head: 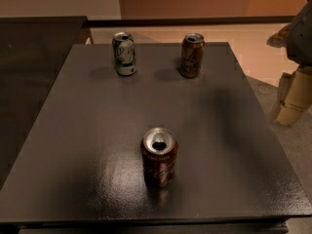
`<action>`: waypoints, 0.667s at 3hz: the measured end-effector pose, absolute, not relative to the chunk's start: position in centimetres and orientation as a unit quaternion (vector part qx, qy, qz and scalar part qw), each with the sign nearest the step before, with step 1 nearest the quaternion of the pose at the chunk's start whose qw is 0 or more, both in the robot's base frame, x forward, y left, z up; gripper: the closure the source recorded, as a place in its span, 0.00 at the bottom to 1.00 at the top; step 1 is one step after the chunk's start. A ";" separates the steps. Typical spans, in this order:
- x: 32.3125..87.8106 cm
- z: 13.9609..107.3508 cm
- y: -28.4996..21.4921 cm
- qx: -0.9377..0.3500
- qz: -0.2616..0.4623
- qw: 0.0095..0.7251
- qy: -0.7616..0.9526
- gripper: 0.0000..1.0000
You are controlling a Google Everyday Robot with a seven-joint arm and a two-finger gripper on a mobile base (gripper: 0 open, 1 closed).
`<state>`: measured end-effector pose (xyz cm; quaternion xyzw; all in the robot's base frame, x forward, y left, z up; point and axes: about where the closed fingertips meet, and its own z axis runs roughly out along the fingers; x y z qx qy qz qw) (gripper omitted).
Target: Knock coke can over
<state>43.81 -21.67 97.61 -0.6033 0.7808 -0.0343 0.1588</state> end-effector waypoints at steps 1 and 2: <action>43.8 97.6 -21.7 -0.603 -0.034 0.159 0.781 0.00; 43.8 97.8 -21.4 -0.602 -0.029 0.170 0.780 0.00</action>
Offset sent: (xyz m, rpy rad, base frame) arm -0.0009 0.0058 -0.0005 0.0510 -0.0019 0.0043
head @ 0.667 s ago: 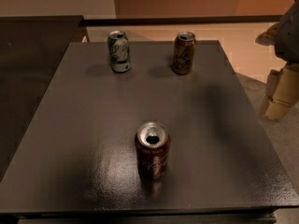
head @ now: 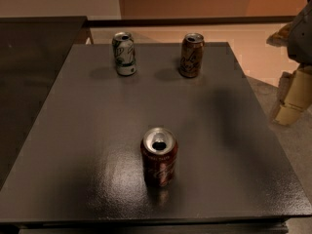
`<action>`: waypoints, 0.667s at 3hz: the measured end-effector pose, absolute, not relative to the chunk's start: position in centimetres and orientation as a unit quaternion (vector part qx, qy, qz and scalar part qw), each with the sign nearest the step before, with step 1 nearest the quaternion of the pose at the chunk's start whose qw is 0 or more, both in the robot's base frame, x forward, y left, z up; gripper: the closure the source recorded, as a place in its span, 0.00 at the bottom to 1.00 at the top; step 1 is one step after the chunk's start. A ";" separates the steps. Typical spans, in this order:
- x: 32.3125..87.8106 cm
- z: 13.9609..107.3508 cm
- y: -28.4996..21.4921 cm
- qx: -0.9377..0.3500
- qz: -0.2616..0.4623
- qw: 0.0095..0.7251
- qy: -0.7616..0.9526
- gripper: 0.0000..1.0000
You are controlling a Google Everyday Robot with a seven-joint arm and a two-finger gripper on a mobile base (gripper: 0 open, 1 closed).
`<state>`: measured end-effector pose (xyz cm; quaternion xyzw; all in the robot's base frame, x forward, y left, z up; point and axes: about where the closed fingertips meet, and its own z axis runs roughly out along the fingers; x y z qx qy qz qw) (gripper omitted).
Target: Knock coke can over
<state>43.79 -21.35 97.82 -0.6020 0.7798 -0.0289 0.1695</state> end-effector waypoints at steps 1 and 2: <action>43.5 97.4 -19.6 -0.611 -0.004 0.192 0.768 0.00; 43.2 96.4 -16.4 -0.629 0.028 0.220 0.745 0.00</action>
Offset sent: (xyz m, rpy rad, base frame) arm -0.0098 0.0922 -0.0322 0.2428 -0.0209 0.1962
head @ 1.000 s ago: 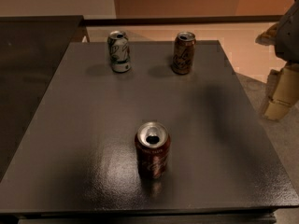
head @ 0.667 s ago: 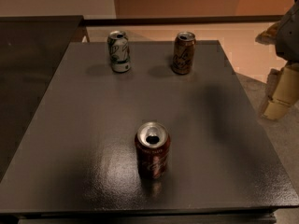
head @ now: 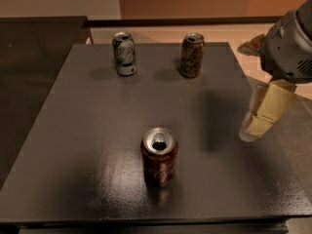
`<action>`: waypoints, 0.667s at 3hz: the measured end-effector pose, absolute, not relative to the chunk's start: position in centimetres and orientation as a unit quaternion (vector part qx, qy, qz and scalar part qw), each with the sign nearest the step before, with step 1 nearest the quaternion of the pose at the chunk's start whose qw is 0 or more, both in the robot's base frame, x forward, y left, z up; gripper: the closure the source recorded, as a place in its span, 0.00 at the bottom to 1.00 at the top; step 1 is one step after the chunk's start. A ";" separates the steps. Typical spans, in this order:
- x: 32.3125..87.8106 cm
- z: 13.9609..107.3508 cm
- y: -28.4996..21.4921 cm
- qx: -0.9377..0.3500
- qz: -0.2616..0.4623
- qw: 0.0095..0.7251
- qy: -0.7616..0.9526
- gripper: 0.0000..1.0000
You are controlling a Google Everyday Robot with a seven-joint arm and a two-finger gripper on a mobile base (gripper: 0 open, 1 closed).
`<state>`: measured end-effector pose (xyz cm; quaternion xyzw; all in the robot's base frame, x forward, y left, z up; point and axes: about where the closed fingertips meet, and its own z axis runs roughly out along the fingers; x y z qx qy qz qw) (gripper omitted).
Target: Knock coke can over
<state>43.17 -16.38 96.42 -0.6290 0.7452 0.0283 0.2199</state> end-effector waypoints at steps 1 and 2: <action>42.5 94.9 -12.5 -0.652 0.071 0.244 0.714 0.00; 41.4 93.0 -8.8 -0.666 0.125 0.257 0.689 0.00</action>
Offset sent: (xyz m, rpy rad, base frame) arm -0.0300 0.1201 -0.0597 0.3023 0.0972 0.2596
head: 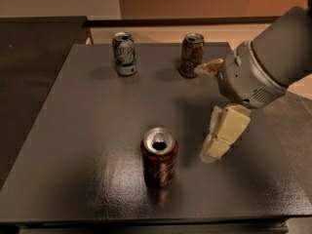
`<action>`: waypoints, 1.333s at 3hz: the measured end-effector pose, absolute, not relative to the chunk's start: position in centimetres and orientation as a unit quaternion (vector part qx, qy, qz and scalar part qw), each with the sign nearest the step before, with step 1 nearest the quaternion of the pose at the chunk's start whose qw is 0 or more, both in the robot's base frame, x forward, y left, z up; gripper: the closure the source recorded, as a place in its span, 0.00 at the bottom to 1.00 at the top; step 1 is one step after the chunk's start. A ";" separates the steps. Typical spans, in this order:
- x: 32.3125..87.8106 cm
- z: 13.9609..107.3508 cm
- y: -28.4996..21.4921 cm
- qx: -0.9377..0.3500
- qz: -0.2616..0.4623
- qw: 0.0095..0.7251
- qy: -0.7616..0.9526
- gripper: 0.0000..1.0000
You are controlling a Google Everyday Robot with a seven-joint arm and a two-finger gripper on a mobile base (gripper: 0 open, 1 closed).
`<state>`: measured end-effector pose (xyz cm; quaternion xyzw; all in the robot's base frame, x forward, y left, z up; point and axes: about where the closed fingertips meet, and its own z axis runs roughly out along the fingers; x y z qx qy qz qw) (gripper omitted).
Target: Knock coke can over
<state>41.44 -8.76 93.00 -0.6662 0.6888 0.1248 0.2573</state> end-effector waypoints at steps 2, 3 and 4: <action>39.2 90.5 -4.5 -0.689 0.221 0.251 0.643 0.00; 38.1 89.8 -3.1 -0.699 0.254 0.249 0.620 0.00; 37.3 89.3 -1.8 -0.706 0.277 0.250 0.602 0.00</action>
Offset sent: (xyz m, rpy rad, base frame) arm -0.0347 0.0575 -0.0410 0.1925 0.1852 0.2271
